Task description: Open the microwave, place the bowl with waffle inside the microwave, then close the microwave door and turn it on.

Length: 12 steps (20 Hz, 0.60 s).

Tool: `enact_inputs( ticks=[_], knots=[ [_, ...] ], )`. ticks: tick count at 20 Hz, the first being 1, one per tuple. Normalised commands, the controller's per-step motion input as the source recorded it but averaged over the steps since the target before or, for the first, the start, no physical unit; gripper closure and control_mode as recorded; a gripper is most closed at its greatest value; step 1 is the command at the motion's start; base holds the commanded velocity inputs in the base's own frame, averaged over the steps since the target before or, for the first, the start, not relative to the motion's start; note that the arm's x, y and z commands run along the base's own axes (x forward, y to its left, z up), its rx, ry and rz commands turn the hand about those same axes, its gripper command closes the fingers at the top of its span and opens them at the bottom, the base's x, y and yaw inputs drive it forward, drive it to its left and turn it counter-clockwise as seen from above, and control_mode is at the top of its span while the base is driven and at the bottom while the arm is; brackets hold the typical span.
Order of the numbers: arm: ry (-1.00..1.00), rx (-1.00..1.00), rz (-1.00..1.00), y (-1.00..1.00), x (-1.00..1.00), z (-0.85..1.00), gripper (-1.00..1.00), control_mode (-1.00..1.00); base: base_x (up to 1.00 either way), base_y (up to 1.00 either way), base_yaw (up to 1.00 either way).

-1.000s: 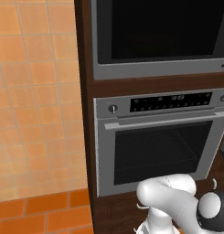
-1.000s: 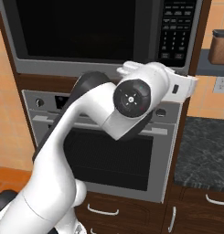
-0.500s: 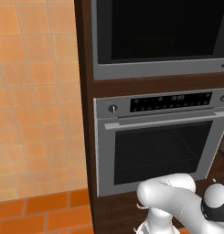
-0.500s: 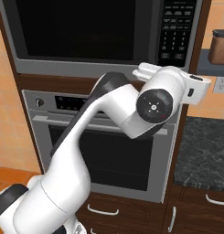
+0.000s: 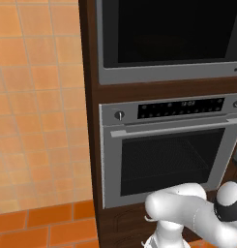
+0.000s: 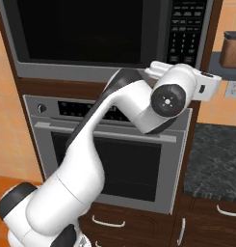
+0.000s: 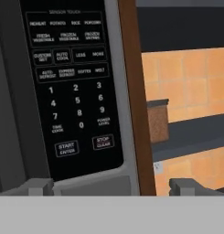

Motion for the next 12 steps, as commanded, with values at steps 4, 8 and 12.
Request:
enact_inputs(
  ticks=[4,8,12],
  knots=[
    [0.0,0.0,0.09,-0.26,0.4,0.0,-1.0,-1.0,0.0,0.0,0.0],
    [0.01,0.0,0.1,-0.1,0.45,-0.03,-1.0,-1.0,0.0,0.0,0.0],
    [0.01,0.0,0.11,-0.04,0.37,-0.02,-1.0,-1.0,0.0,0.0,0.0]
  ],
)
